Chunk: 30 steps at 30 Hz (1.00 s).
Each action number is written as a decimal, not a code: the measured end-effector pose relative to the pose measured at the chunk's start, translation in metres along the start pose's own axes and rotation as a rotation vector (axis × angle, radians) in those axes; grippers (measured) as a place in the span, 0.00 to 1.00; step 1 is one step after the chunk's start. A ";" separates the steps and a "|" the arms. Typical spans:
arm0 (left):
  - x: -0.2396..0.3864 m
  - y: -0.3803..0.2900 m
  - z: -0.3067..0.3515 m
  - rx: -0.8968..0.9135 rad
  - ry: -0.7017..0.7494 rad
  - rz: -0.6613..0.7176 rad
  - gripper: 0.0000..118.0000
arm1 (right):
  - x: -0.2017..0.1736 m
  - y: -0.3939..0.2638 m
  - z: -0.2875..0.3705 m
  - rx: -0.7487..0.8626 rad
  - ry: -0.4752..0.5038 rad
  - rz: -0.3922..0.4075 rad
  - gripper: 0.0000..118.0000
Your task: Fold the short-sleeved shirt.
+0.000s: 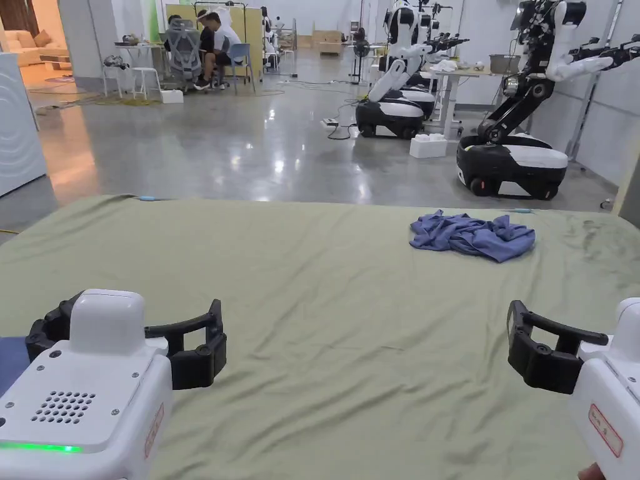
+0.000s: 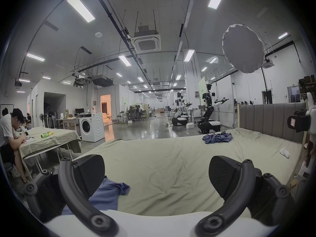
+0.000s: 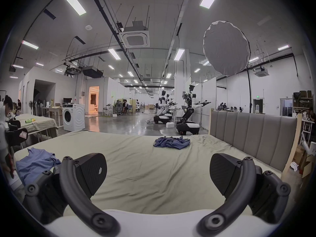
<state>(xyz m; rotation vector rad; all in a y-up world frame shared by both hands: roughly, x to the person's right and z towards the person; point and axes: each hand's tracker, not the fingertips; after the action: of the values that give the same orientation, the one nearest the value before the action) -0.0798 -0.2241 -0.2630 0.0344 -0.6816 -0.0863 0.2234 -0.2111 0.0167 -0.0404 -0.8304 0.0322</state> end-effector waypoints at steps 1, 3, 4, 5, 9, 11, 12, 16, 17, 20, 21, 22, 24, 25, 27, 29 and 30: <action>0.000 0.000 0.000 0.000 -0.002 -0.001 1.00 | 0.000 0.000 0.000 -0.002 0.001 0.003 1.00; 0.000 0.001 -0.001 0.000 -0.001 -0.006 1.00 | 0.000 0.000 0.000 -0.005 0.000 0.009 1.00; 0.000 0.001 -0.001 0.002 -0.001 -0.009 1.00 | 0.000 0.001 0.000 -0.004 0.000 0.012 1.00; 0.001 0.002 -0.001 0.005 0.001 -0.010 1.00 | 0.000 0.001 0.000 -0.001 -0.001 0.014 1.00; 0.001 0.006 0.002 0.032 -0.002 -0.024 1.00 | -0.001 0.007 0.001 0.013 0.003 0.028 1.00; 0.002 0.008 0.004 0.049 0.008 -0.044 1.00 | -0.004 0.010 0.000 0.003 0.021 0.038 1.00; 0.002 0.008 0.005 0.045 0.007 -0.047 1.00 | -0.006 0.012 0.000 -0.007 0.038 0.044 1.00; -0.009 0.011 0.008 0.033 -0.018 0.014 1.00 | -0.018 0.016 0.003 -0.011 0.038 0.058 0.93; -0.012 0.011 0.009 0.035 -0.030 0.025 0.86 | -0.021 0.017 0.004 0.013 0.025 0.080 0.50; -0.024 0.019 0.013 0.027 0.048 0.001 0.00 | -0.020 0.018 -0.001 0.009 0.042 -0.015 0.02; -0.030 0.026 0.015 0.034 -0.010 0.029 0.00 | -0.017 0.020 -0.003 -0.013 0.102 -0.041 0.02; -0.035 0.033 0.015 0.009 -0.033 0.034 0.00 | -0.019 0.021 -0.004 -0.007 0.061 -0.011 0.02; -0.027 0.018 0.010 0.028 -0.022 0.029 0.00 | -0.024 0.019 -0.001 0.021 0.005 0.036 0.02; -0.026 0.018 0.010 0.042 -0.012 0.023 0.00 | -0.023 0.019 0.000 0.016 0.019 0.024 0.02; -0.022 0.020 0.011 0.039 -0.022 0.019 0.00 | -0.022 0.019 0.000 0.004 0.020 0.022 0.02; -0.021 0.020 0.011 0.027 -0.042 0.034 0.00 | -0.024 0.019 0.001 -0.006 0.017 0.049 0.02; -0.023 0.020 0.013 0.028 -0.052 0.052 0.00 | -0.025 0.019 -0.001 -0.006 0.020 0.049 0.02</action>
<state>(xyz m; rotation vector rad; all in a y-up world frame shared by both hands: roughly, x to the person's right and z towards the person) -0.1046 -0.2026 -0.2666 0.0412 -0.7349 -0.0275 0.2067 -0.1931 -0.0032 -0.0664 -0.8093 0.0759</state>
